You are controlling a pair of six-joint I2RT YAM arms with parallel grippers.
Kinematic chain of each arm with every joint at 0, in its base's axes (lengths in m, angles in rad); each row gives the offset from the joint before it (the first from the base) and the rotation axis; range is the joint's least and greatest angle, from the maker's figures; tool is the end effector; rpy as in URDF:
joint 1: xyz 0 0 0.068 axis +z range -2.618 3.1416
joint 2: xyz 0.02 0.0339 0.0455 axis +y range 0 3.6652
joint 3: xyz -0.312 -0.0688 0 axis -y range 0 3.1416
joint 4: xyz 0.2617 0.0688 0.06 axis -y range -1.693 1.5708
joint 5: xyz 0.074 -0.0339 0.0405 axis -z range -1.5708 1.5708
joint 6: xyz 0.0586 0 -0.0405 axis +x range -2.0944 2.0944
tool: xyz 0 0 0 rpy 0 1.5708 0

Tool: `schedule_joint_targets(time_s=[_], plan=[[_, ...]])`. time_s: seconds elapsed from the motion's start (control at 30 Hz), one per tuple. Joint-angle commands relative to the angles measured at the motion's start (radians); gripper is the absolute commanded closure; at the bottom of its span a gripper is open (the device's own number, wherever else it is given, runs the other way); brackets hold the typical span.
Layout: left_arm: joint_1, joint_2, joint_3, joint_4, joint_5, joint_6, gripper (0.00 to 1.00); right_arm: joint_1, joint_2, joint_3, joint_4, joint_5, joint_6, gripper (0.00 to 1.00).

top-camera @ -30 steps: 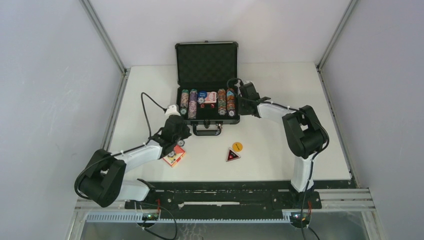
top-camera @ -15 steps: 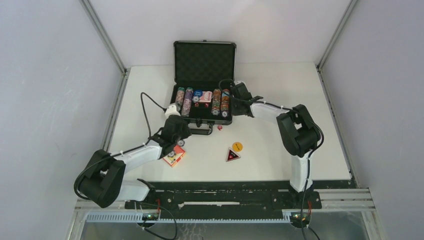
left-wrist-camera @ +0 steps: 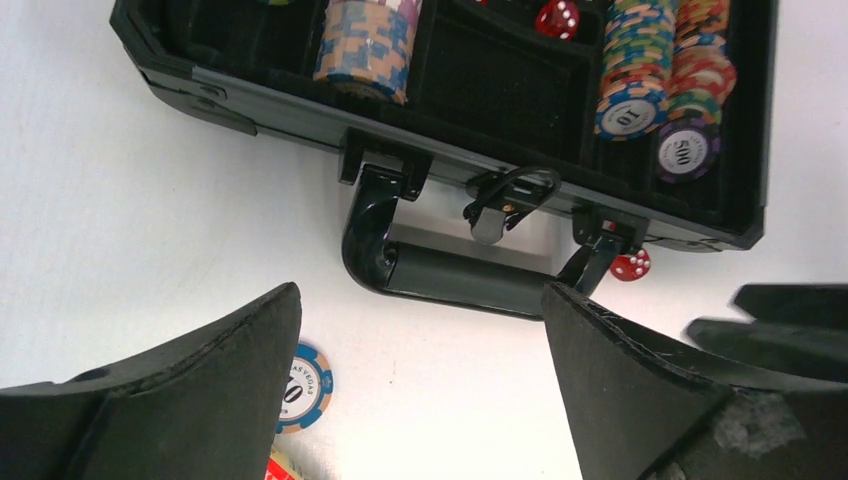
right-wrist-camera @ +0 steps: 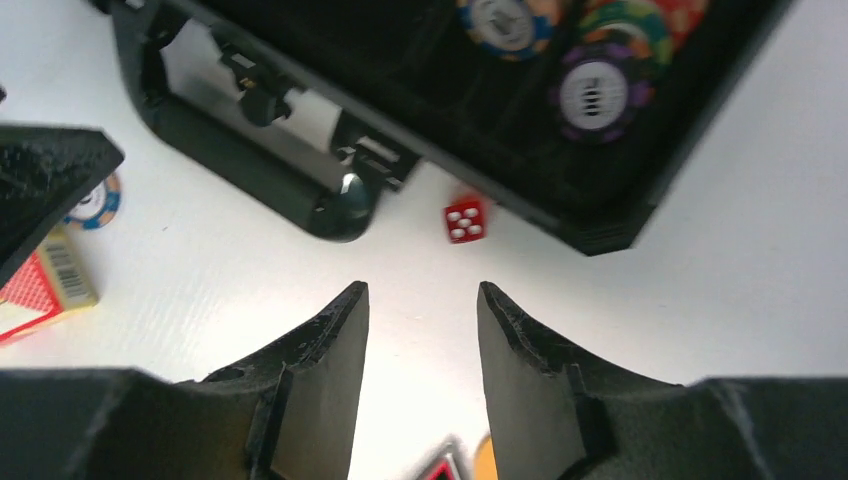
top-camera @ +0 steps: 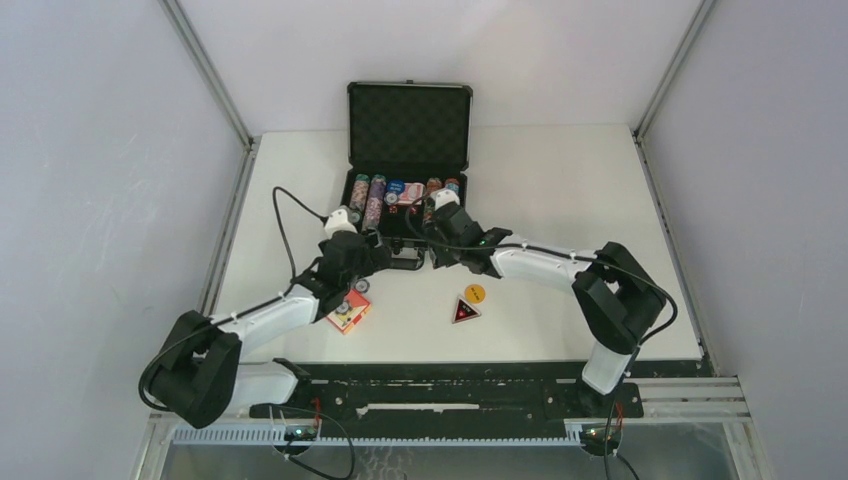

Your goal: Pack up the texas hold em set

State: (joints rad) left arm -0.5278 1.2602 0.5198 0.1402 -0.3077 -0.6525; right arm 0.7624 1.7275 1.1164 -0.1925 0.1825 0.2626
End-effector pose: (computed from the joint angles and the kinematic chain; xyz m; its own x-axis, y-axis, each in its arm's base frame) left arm 0.2383 -0.1184 0.2050 -0.5480 -0.3503 -0.7596 -0.0865 0.9269 -0.3651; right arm 0.3030 0.2747 0.2259 -0.6554 -0.2729 -0.7042 -0.4328 0.8999 0.0540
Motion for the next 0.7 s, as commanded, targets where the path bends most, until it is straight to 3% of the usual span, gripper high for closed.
schedule_joint_targets(time_s=[0.0,0.1,0.3,0.67], plan=[[0.001,-0.059,0.051,-0.002,-0.055,0.016,0.07,0.022,0.031,-0.006,0.069,0.0,0.024,0.48],[0.017,-0.066,0.106,-0.067,-0.112,0.036,0.08,0.025,0.06,-0.005,0.104,-0.016,0.028,0.5],[0.137,-0.071,0.117,-0.08,-0.088,0.02,0.08,0.022,0.109,0.018,0.109,-0.024,0.021,0.52],[0.23,0.027,0.106,0.06,-0.028,0.051,0.04,-0.007,0.186,0.065,0.133,-0.042,0.023,0.54]])
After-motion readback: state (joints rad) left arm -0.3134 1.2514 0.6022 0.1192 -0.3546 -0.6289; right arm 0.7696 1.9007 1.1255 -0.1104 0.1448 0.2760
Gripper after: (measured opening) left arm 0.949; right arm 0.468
